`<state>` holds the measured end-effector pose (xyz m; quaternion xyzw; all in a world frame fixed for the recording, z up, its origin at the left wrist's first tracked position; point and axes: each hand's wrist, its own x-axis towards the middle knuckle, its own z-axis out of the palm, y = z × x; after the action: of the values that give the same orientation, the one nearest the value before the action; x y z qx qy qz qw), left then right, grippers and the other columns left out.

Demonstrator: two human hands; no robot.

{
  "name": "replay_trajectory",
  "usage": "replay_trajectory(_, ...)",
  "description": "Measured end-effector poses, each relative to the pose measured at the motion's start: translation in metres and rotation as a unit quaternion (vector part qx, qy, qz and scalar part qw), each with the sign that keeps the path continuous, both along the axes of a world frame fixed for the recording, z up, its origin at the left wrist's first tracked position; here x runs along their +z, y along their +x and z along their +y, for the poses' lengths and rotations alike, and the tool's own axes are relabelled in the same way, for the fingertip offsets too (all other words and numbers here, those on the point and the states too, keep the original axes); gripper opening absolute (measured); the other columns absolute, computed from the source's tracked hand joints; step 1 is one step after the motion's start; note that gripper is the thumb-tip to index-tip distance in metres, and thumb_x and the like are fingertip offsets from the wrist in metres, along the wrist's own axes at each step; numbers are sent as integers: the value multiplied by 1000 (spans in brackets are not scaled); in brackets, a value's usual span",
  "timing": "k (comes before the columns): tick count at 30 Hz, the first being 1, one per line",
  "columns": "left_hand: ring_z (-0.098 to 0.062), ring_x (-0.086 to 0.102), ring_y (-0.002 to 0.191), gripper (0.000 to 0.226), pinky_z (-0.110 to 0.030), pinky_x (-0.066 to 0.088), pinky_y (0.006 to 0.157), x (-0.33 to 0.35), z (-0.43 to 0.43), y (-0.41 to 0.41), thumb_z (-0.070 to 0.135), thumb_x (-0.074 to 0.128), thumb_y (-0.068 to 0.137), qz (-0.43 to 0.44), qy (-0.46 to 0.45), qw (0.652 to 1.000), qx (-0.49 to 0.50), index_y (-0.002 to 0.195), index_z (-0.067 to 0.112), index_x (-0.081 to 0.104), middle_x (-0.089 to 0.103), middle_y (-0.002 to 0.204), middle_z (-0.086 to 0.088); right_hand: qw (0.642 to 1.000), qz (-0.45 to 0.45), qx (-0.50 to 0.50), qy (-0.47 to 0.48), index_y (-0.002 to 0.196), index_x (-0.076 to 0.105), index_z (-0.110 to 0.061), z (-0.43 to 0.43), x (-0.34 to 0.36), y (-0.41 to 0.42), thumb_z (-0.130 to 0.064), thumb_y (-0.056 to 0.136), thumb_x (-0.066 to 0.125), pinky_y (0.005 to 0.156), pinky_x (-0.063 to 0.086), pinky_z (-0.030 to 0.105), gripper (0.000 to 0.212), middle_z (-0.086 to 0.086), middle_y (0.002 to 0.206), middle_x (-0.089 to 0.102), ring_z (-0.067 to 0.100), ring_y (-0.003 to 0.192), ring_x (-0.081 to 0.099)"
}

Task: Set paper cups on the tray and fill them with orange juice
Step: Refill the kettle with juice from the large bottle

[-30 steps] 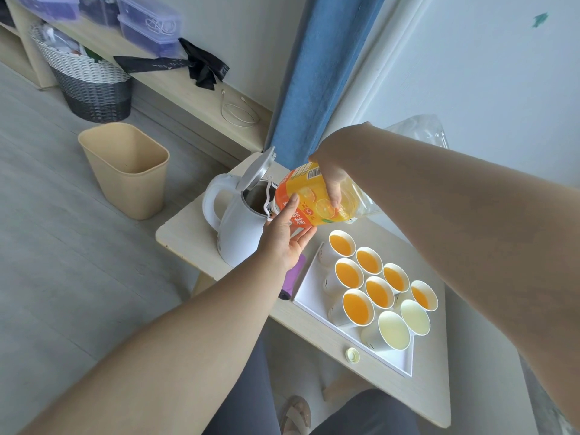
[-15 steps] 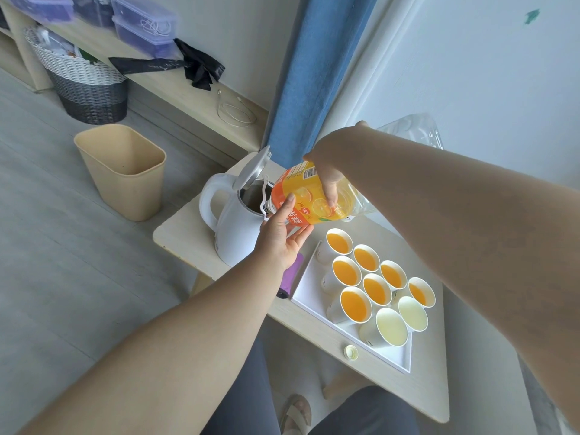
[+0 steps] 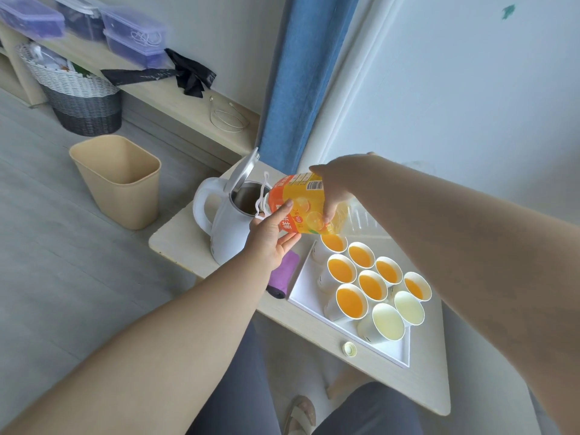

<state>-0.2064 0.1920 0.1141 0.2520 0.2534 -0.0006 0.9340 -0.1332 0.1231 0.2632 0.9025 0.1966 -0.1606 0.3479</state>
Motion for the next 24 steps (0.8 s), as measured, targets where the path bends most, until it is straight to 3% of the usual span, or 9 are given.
replay_trajectory(3, -22, 66, 91, 64, -41, 54, 86, 3, -1, -2, 19, 78, 78, 9, 65, 998, -9, 133, 16, 44, 64, 116, -8, 996, 22, -41, 78, 152, -4, -31, -22, -18, -1, -60, 58, 81, 102, 38, 54, 130, 6, 144, 43, 35, 128, 44)
replay_trajectory(5, -24, 64, 93, 75, -43, 54, 87, 4, -1, -3, 19, 79, 77, 12, 123, 992, -10, 138, 20, 35, 60, 118, -5, 983, 27, -70, 165, 152, -6, -24, -42, -29, -7, -57, 58, 82, 104, 39, 51, 133, 10, 140, 45, 35, 127, 46)
replay_trajectory(9, -24, 59, 114, 93, -46, 53, 90, 7, -1, -8, 18, 81, 75, -18, 243, 970, -8, 147, 28, 23, 53, 135, -2, 925, 70, -100, 359, 137, 39, -22, -80, -69, -9, -74, 29, 81, 91, 52, 43, 128, 0, 117, 62, 23, 105, 61)
replay_trajectory(11, -22, 57, 118, 95, -37, 52, 83, 10, 0, -10, 15, 81, 75, -45, 285, 957, 1, 147, 30, 21, 52, 137, -2, 856, 117, -89, 496, 121, 54, -23, -99, -93, -5, -73, 26, 83, 87, 54, 42, 111, -2, 106, 68, 20, 98, 65)
replay_trajectory(14, -22, 56, 119, 92, -34, 52, 85, 20, 4, -14, 11, 81, 74, -79, 338, 938, -8, 147, 23, 27, 49, 138, -5, 722, 175, -94, 662, 110, 61, -16, -115, -97, -35, -19, 61, 89, 89, 54, 40, 56, 5, 103, 71, 18, 94, 68)
replay_trajectory(16, -20, 58, 115, 89, -31, 53, 83, 30, 6, -20, 12, 80, 74, -92, 374, 921, -57, 147, 21, 30, 52, 134, -4, 655, 225, -129, 710, 109, 60, -14, -126, -104, -52, -4, 69, 83, 87, 55, 31, 48, 5, 103, 70, 10, 91, 68)
replay_trajectory(18, -13, 61, 104, 78, -28, 52, 74, 41, 5, -29, 12, 77, 76, -109, 390, 906, -126, 141, 24, 36, 57, 123, 3, 609, 264, -167, 729, 124, 52, -15, -135, -113, -65, -20, 64, 89, 96, 51, 35, 71, 4, 115, 67, 11, 104, 66)
replay_trajectory(20, -7, 62, 92, 60, -29, 52, 67, 45, 0, -38, 9, 76, 77, -124, 389, 892, -193, 124, 30, 46, 62, 108, 11, 599, 280, -185, 727, 134, 42, -19, -144, -122, -79, -32, 57, 90, 100, 48, 37, 91, 3, 123, 64, 14, 113, 62)
replay_trajectory(24, 3, 68, 73, 40, -23, 56, 60, 38, -17, -52, 3, 70, 78, -140, 413, 866, -245, 101, 31, 55, 66, 91, 16, 591, 324, -186, 715, 140, 36, -27, -168, -140, -103, -20, 72, 81, 99, 48, 29, 81, -1, 131, 58, 9, 119, 57)
